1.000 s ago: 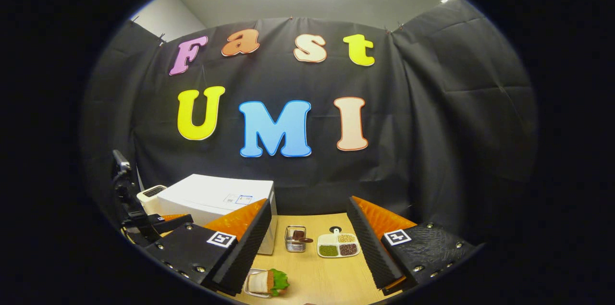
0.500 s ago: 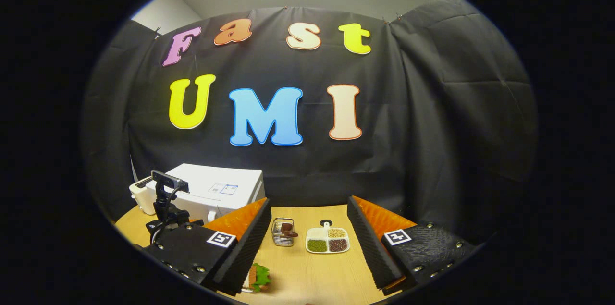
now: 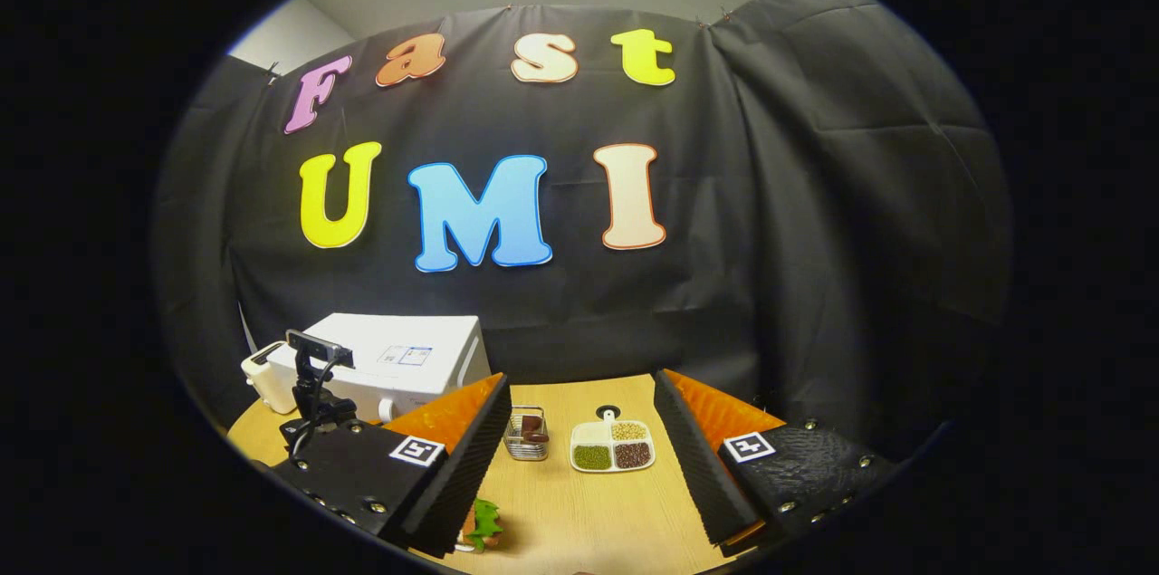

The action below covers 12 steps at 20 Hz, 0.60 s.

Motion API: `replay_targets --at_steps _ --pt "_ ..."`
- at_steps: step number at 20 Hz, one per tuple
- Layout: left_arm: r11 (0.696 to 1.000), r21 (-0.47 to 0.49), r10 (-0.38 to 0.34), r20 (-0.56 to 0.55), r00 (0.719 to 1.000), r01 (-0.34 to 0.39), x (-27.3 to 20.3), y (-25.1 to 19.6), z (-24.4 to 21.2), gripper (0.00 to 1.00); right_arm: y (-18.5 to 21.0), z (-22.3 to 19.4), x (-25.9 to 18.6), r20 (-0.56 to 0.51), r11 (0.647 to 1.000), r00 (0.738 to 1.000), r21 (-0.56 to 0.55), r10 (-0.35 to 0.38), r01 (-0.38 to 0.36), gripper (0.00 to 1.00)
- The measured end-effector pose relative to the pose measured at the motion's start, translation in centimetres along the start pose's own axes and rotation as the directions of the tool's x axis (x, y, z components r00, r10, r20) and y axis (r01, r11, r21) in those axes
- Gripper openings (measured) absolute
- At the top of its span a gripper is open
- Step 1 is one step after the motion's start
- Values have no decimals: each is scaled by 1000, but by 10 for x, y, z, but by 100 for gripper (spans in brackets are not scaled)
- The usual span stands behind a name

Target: Open the microwave oven with the left hand, put the food in, and close the microwave oven.

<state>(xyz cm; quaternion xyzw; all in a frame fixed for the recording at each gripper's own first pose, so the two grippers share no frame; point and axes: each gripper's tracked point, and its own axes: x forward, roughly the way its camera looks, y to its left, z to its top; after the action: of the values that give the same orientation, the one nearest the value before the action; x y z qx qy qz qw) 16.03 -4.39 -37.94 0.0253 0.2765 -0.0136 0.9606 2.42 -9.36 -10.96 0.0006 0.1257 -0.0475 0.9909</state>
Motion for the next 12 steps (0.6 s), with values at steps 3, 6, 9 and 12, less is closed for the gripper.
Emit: replay_targets --at_steps 3,6,9,12 --pt "1000 -16 -1 -11 1000 1 -2 0 2 10 8 -1 0 -3 1000 1000 -6 16 -16 96" --pt "1000 -16 -15 -27 1000 14 -2 0 0 6 11 2 -4 10 1000 1000 -17 19 -19 96" --pt "999 -22 -24 -38 999 23 -4 0 1 6 10 3 -7 14 1000 1000 -25 14 -14 96" --pt "999 -15 -34 -47 998 34 -36 1 -16 7 10 3 -9 16 1000 1000 -22 8 -7 96"
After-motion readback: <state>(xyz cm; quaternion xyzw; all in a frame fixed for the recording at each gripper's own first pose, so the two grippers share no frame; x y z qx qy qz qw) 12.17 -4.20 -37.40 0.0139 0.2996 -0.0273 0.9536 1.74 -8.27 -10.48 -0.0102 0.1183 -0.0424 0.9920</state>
